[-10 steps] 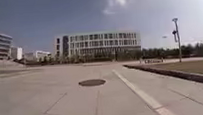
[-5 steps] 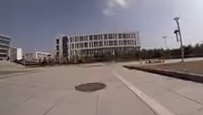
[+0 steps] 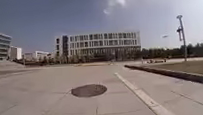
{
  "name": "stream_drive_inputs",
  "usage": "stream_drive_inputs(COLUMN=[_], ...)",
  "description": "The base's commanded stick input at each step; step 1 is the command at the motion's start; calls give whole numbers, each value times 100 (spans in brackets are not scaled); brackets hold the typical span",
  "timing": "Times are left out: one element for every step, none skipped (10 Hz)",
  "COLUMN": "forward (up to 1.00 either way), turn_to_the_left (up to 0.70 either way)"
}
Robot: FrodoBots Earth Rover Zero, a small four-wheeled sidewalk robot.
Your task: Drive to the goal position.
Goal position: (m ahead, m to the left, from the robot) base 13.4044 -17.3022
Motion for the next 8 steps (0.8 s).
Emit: stream_drive_inputs(forward=[70,70,70,70,70,70,70,70], turn_to_the_left=[0,0,0,0,0,0,0,0])
